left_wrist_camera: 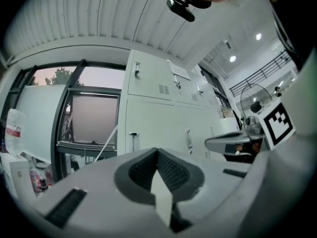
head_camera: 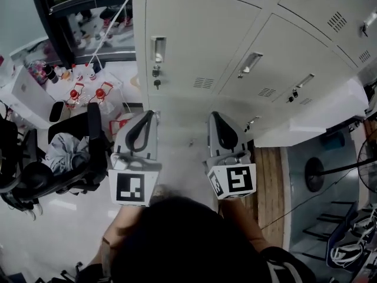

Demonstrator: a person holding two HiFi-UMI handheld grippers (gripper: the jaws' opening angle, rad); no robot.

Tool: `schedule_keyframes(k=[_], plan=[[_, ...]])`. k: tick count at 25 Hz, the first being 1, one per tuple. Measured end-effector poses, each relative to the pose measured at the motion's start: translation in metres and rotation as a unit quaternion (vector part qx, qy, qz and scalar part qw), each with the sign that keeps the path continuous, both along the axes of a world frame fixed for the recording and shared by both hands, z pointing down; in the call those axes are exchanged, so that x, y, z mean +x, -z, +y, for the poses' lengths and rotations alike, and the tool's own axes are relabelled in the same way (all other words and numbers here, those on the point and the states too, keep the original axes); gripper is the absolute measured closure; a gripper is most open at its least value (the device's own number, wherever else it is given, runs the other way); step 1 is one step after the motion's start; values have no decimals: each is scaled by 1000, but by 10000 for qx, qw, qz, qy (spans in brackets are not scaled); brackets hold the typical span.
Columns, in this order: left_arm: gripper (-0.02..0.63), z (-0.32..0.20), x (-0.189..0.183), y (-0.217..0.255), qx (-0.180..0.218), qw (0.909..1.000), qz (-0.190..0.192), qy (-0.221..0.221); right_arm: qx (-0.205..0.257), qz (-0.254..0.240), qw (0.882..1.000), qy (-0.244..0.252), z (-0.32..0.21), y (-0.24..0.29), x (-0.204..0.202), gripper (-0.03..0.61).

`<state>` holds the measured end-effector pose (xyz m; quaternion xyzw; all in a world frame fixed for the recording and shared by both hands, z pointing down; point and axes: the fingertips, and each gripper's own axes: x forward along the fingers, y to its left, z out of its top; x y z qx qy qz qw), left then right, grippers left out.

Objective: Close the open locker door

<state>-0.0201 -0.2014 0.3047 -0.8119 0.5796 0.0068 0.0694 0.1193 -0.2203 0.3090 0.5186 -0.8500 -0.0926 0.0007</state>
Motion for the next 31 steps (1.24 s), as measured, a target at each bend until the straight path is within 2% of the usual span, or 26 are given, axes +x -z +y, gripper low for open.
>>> schedule_keyframes(k=[7,11,17,20,31], plan=[[612,41,34,-18,43,9999,-100,-12,117,-59,9999,45,44,-11,27,563],[612,57,43,-25,-128,9997,-182,45,236,-101,9997,41,60,-8,40,563],[612,71,49,-18,-52,9994,-266,214,198,-226,9994,160,72,-9,49,563],[612,74,55,-21,-127,9996,-171,170,242,-304,9990,227,73,-12,48,563],[612,78,66,-13,-31,9994,-216,273,270,-276,9989,256,75,-9,64,563]])
